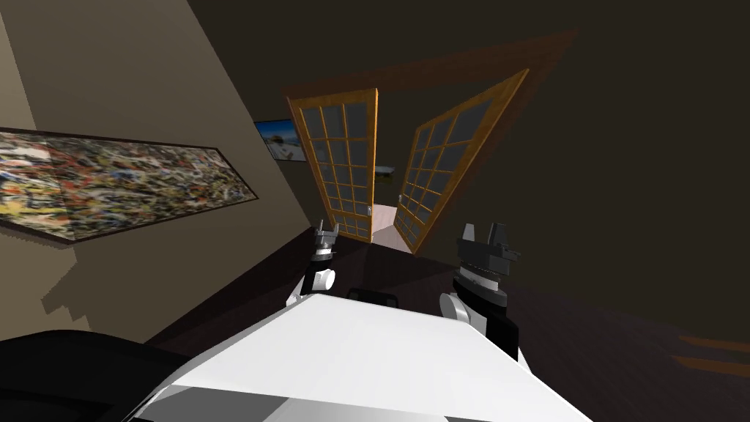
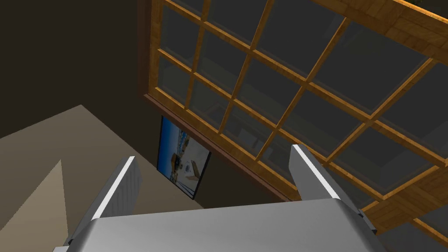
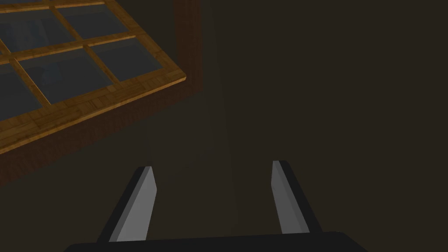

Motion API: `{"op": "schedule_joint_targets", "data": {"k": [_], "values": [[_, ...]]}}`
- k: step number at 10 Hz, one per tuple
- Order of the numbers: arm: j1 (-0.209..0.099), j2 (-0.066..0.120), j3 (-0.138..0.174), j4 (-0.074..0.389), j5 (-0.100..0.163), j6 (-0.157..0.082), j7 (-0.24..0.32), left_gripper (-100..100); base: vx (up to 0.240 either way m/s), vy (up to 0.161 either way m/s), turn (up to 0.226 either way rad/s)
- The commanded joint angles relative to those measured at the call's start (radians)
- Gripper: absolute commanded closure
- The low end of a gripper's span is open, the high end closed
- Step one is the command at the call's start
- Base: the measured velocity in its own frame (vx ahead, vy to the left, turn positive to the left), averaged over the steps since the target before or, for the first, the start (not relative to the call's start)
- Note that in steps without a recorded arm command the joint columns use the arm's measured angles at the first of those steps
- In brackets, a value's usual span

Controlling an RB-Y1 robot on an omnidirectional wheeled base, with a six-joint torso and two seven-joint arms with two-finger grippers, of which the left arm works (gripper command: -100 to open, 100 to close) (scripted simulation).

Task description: Push the door open

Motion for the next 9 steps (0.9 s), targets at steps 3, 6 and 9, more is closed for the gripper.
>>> {"op": "schedule_joint_targets", "data": {"k": [3,6,9], "values": [[-0.026,0.006,-0.009,0.083,0.041,-0.021,0.064,-100,0.085,0.051,-0.151],[-0.048,0.011,-0.016,0.153,0.077,-0.038,0.117,-100,0.088,0.049,-0.141],[-0.072,0.013,-0.022,0.225,0.114,-0.055,0.172,-100,0.085,0.058,-0.163]]}}
